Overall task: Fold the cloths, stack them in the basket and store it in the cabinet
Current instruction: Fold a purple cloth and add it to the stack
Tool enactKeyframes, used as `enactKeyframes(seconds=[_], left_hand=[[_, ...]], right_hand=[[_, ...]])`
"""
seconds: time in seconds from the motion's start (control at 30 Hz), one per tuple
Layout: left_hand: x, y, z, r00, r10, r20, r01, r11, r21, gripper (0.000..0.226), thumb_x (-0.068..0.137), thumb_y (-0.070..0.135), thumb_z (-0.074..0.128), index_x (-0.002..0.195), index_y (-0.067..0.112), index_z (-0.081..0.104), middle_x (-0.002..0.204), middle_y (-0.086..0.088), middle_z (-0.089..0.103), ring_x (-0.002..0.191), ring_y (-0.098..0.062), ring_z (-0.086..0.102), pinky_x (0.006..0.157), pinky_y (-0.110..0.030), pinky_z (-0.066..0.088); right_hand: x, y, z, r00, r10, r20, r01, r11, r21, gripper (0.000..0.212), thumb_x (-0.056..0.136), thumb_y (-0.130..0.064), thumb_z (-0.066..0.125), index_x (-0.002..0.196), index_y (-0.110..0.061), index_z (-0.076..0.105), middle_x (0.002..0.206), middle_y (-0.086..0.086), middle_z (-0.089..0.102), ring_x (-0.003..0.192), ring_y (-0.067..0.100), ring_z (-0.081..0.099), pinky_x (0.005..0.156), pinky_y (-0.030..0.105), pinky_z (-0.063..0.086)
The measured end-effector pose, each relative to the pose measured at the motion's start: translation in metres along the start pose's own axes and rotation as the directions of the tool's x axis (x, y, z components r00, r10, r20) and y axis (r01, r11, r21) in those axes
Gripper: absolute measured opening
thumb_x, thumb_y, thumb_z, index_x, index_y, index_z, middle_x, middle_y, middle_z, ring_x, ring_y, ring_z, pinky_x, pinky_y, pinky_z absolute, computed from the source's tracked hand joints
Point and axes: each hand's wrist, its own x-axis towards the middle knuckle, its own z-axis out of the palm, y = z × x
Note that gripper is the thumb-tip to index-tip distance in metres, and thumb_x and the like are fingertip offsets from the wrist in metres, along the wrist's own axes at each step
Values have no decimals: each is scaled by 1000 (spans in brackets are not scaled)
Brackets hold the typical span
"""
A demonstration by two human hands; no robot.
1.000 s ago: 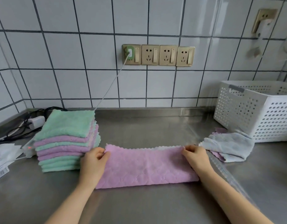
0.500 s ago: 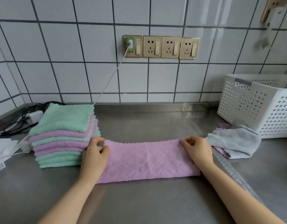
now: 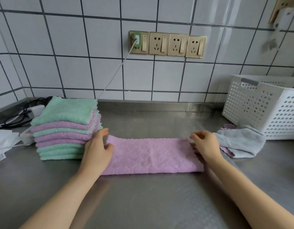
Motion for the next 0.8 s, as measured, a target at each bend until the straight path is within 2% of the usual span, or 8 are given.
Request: enactKeyframes(seconds=[0.13,0.23,0.3,0.37,0.47,0.6,0.7,0.8], left_hand=[[-14,11,-4,979,205,18,-205,958,201,44,80,-4,58,123,7,59,133,-9,55,123,-28,51,107,-39,37],[-39,41,0,899,413,144,-434,885,168,38,84,11,48,119,11,65,130,-4,60,128,-25,50,111,-37,32],[-66,65,8,812,439,385,-512,852,108,61,87,40,24,137,16,49,147,4,43,141,-13,30,118,-27,9],[-87,74,14,750,336,570,-506,846,167,86,76,60,3,150,19,22,158,8,15,146,-6,5,114,-22,-10],[-96,68,13,735,180,654,-446,855,266,73,89,64,14,151,26,9,158,15,1,145,-1,-6,118,-34,-9],[-93,56,10,795,133,592,-339,906,252,72,83,69,8,147,39,23,156,24,10,144,3,-1,118,-37,-3],[-88,50,11,865,60,499,-232,928,291,50,96,55,26,144,39,32,155,23,17,145,-1,4,117,-43,-4],[-88,49,9,889,44,455,-211,923,322,46,99,47,30,145,39,31,156,20,17,145,-3,4,118,-43,-2]], right_hand=[[-29,-28,-19,949,-312,-37,299,933,-199,27,88,-6,51,108,-13,68,108,7,70,87,25,64,75,20,38],[-81,-31,-12,774,-544,324,614,769,-175,35,94,-14,51,128,-15,57,133,3,57,127,19,48,100,11,25],[-107,-22,-4,595,-586,551,754,644,-129,46,98,-22,41,143,-18,39,149,-5,37,142,13,24,110,9,5],[-114,-13,-4,522,-541,659,802,574,-164,51,100,-33,28,150,-23,23,156,-11,22,146,13,12,114,14,-1],[-109,-9,-13,521,-386,761,798,538,-274,53,100,-36,25,151,-28,16,158,-13,13,146,16,11,118,24,7],[-100,-24,-34,532,-176,828,767,514,-384,52,101,-24,31,151,-18,19,159,-4,12,145,15,14,117,26,12],[-99,-26,-43,562,-18,827,728,486,-484,56,100,-25,31,152,-16,12,160,-6,5,146,15,13,117,33,17],[-95,-24,-43,652,-64,756,685,478,-551,39,94,-24,38,133,-19,42,142,-7,41,130,21,44,101,39,41]])
